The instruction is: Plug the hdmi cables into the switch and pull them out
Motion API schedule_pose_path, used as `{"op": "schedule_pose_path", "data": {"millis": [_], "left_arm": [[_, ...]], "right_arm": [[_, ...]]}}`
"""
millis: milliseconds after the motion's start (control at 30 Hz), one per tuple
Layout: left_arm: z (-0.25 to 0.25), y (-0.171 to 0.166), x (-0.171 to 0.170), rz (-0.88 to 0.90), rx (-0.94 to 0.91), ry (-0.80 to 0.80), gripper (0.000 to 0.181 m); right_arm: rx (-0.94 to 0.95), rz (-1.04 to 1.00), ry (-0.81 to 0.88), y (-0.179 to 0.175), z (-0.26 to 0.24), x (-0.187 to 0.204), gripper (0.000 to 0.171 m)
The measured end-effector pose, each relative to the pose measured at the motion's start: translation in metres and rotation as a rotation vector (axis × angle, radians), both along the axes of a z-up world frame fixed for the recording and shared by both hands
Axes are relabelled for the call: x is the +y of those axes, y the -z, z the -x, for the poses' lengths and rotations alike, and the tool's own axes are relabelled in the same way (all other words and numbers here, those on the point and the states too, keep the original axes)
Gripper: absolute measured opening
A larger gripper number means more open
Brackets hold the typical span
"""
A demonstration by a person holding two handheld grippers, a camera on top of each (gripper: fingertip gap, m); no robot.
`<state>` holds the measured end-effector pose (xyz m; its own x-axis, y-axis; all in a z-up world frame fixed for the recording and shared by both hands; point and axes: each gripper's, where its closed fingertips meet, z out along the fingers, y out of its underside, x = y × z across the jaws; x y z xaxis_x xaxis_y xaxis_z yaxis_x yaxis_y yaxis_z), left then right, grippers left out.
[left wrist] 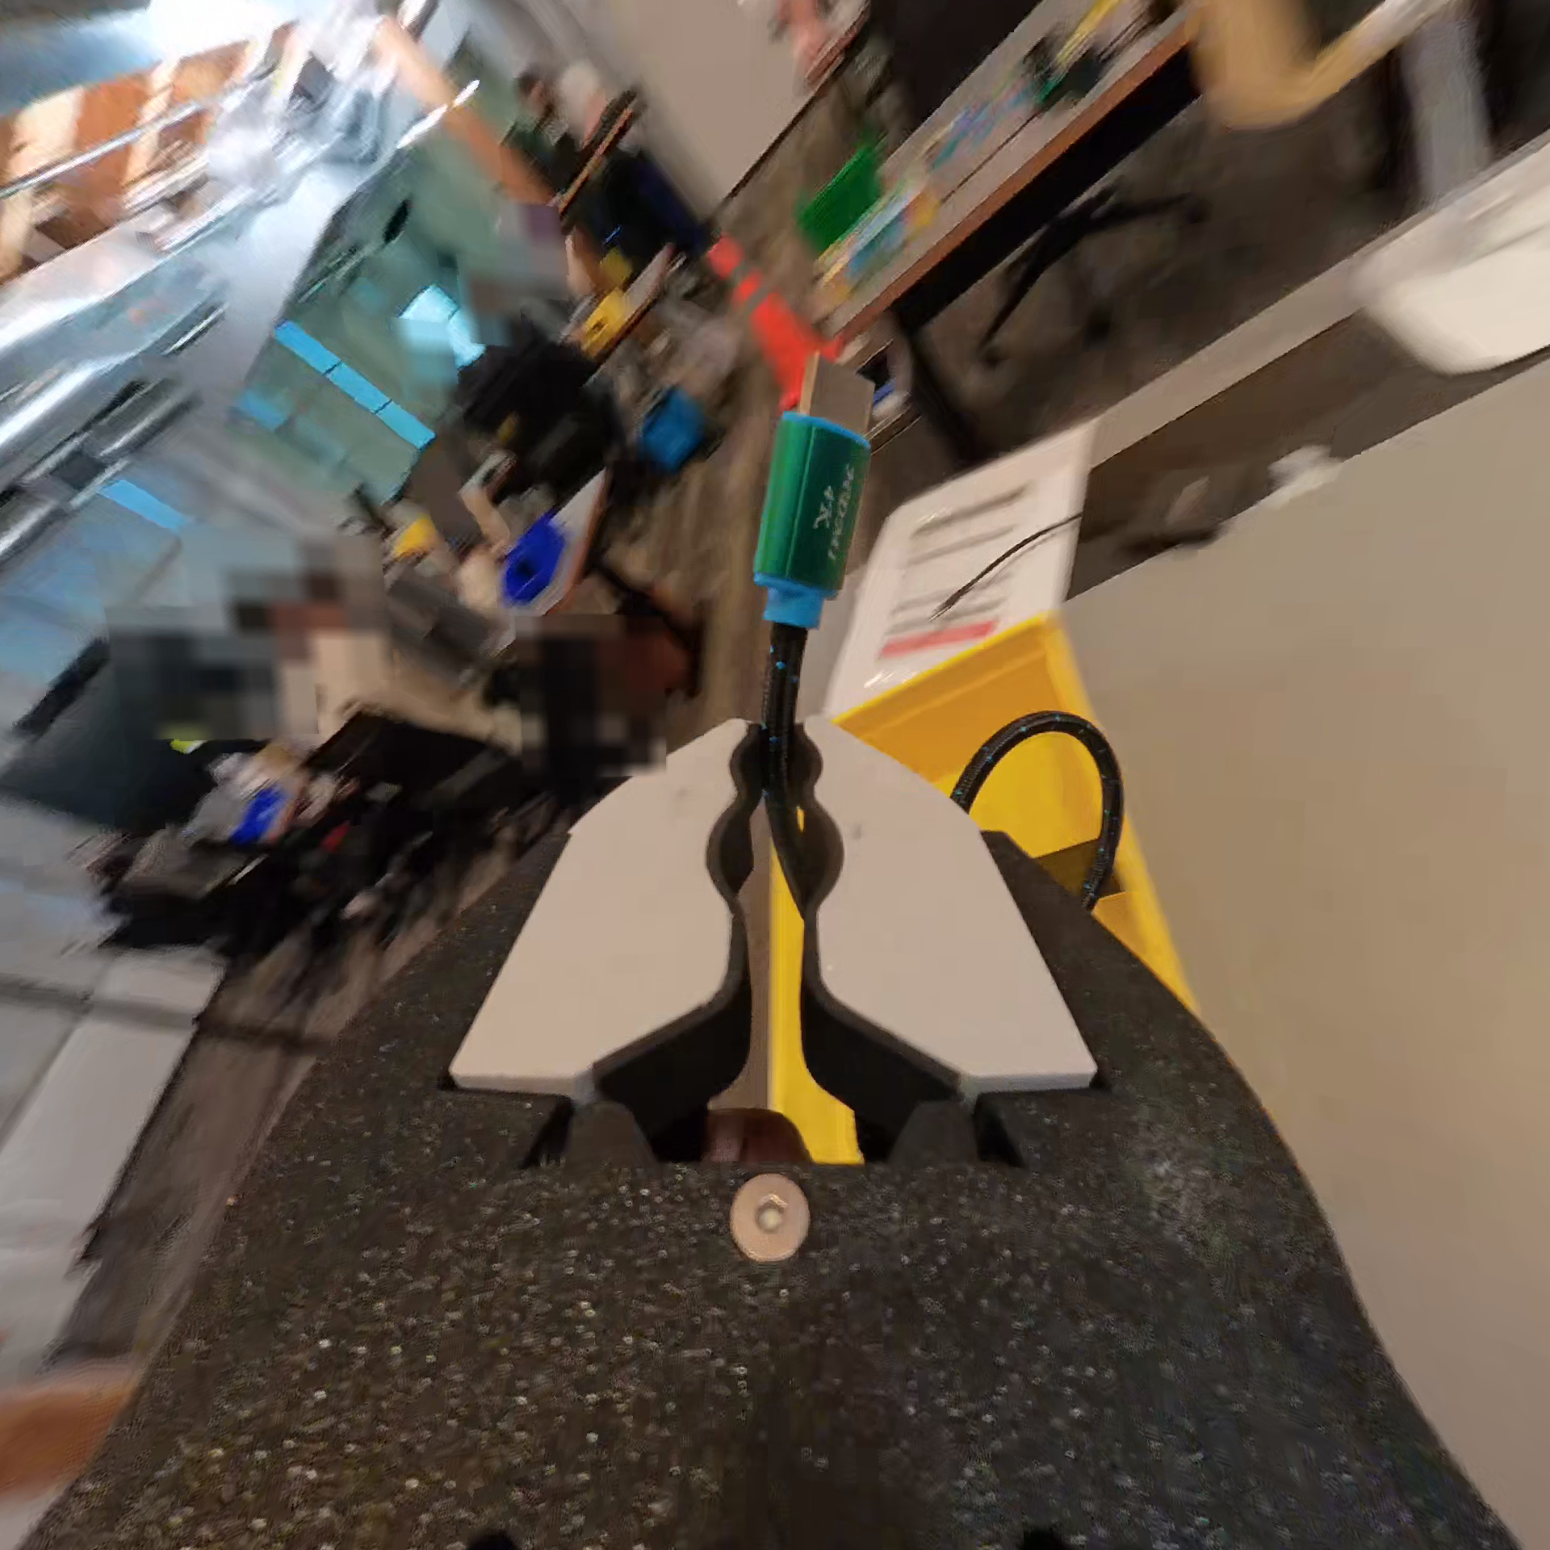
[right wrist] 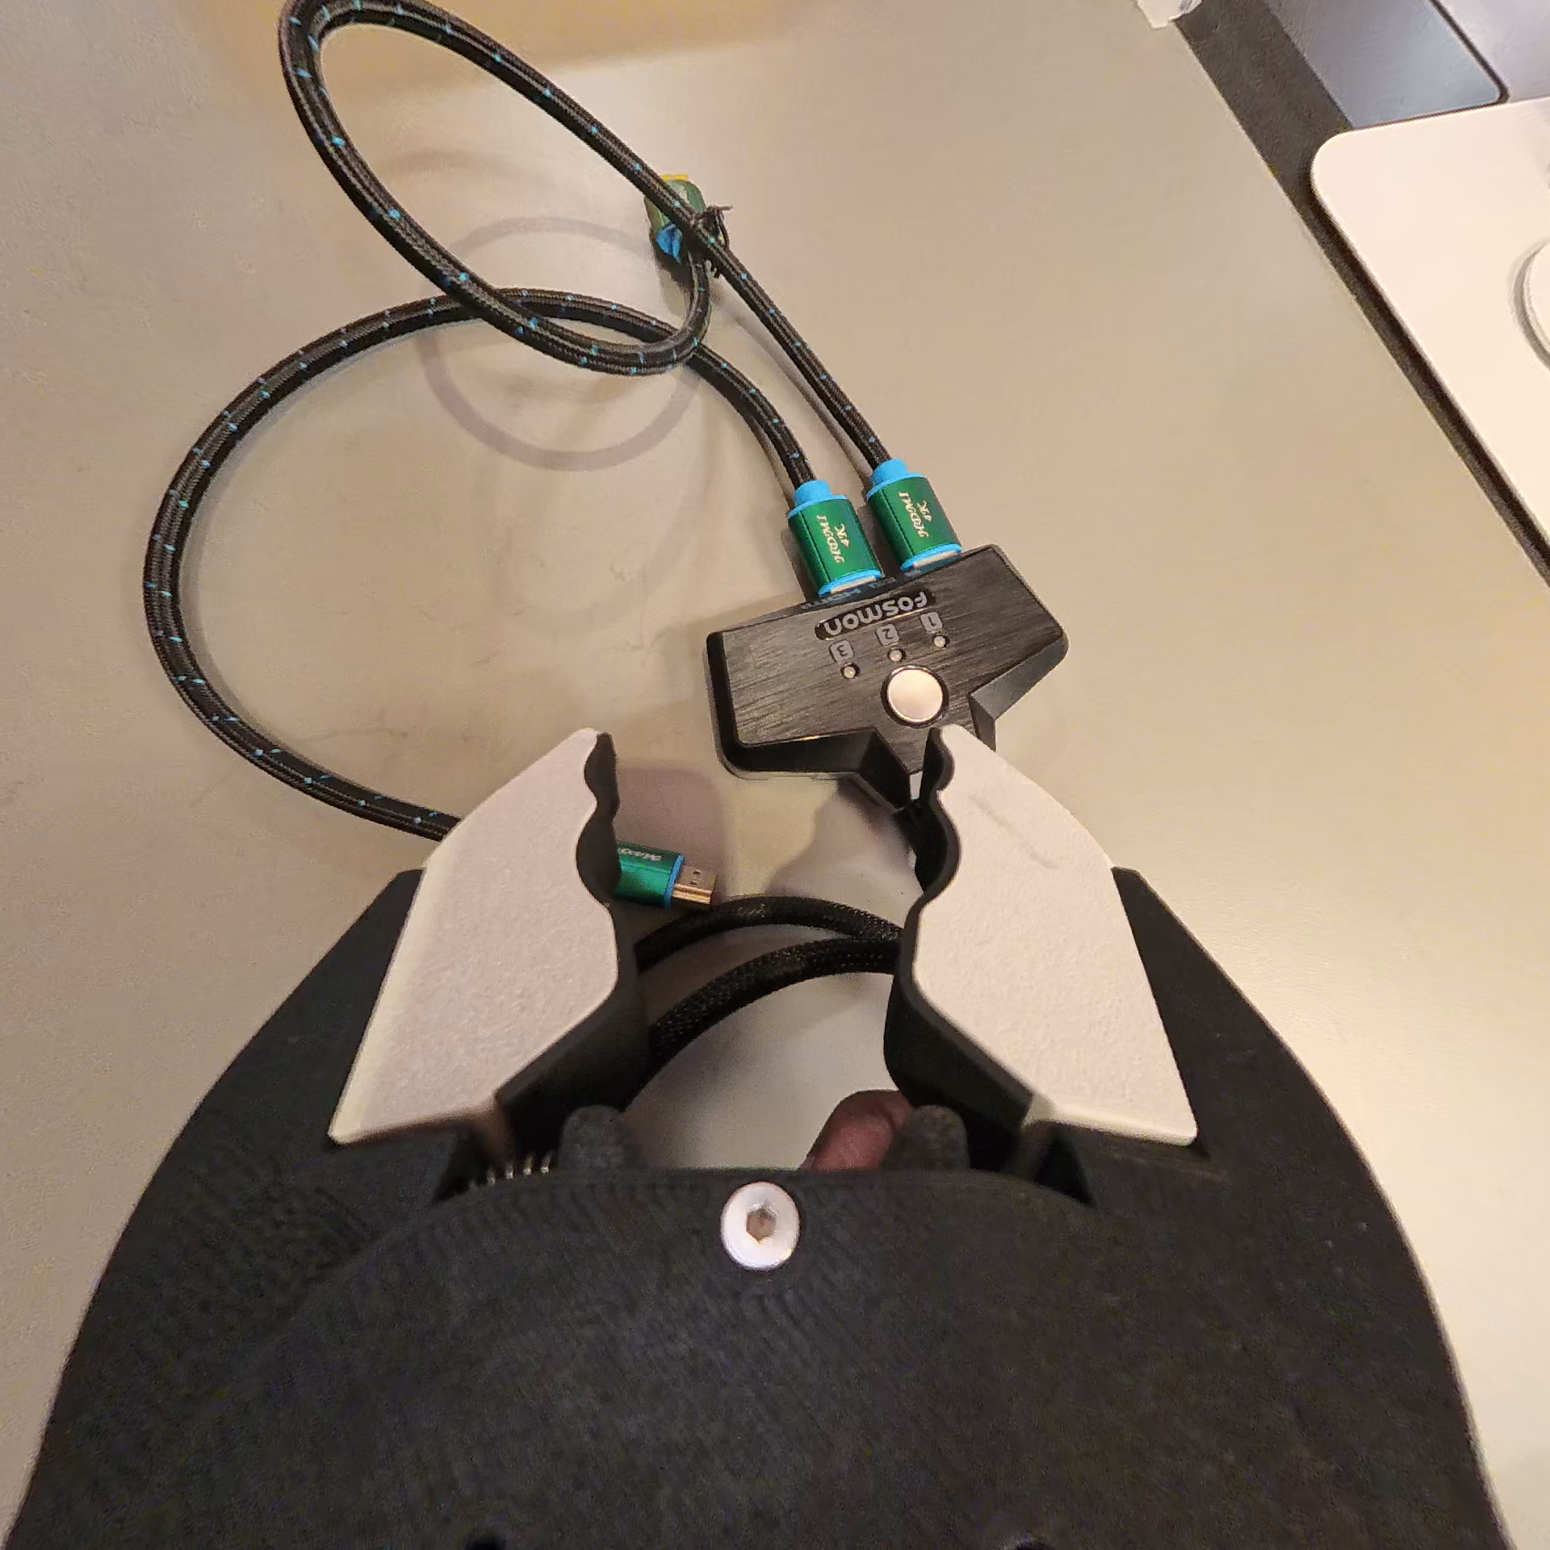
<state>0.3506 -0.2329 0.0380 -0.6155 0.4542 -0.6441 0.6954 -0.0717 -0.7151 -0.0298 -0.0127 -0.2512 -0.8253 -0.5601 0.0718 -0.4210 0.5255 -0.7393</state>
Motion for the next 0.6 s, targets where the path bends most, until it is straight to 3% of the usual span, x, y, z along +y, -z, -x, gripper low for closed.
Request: {"op": "schedule_pose_path", "data": {"millis": [167,333,433,600], "left_arm": [[0.107,0.005,0.077,-0.23,0.03,0.482,0.006],[0.207,0.063,0.167,-0.574,-0.048,0.958,0.006],[0.257,0.119,0.199,-0.745,-0.125,1.088,0.006],[0.315,0.226,0.206,-0.895,-0.303,1.076,0.007]], "right_arm": [[-0.016,0.008,0.0,-0.003,0.001,0.0,0.07],[-0.031,0.014,-0.005,-0.005,0.002,0.001,0.071],[-0.035,0.012,-0.003,-0.003,0.003,0.001,0.071],[-0.045,0.019,0.002,-0.005,0.006,0.0,0.071]]}}
